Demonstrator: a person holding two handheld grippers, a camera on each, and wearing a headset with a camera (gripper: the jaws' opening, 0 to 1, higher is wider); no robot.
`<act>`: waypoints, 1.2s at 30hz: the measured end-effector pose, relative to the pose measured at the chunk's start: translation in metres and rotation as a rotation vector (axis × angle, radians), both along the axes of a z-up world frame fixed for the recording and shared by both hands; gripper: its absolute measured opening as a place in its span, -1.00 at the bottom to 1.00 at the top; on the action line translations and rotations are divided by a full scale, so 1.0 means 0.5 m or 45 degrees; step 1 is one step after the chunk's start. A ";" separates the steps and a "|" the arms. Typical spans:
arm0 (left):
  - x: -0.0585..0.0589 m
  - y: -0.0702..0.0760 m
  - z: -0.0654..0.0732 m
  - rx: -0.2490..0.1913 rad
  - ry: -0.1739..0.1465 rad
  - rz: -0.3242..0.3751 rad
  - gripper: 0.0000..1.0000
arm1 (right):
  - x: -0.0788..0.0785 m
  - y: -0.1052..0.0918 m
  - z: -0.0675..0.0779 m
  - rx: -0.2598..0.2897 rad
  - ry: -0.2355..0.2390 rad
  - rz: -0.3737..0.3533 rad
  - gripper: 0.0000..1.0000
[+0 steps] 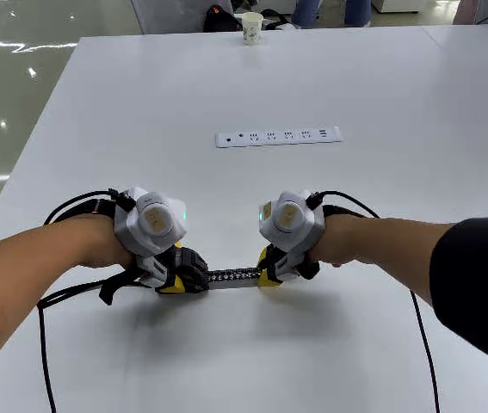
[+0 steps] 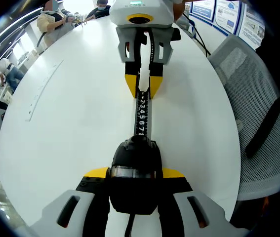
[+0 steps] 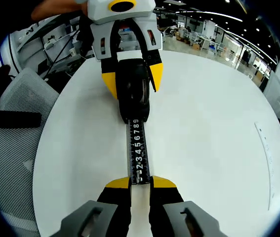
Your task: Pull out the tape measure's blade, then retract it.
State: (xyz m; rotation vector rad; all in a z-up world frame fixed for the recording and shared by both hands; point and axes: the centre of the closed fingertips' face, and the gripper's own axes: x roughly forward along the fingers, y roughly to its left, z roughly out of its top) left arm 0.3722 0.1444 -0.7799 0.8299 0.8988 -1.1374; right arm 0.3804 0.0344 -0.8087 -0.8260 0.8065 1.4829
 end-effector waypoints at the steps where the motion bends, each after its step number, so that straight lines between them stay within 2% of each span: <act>1: 0.000 0.000 0.000 0.000 0.000 0.001 -0.37 | 0.000 -0.002 0.000 -0.002 0.001 -0.001 -0.80; 36: 0.003 -0.001 -0.004 -0.001 -0.003 0.009 -0.37 | 0.008 -0.055 0.001 -0.035 -0.003 -0.020 -0.80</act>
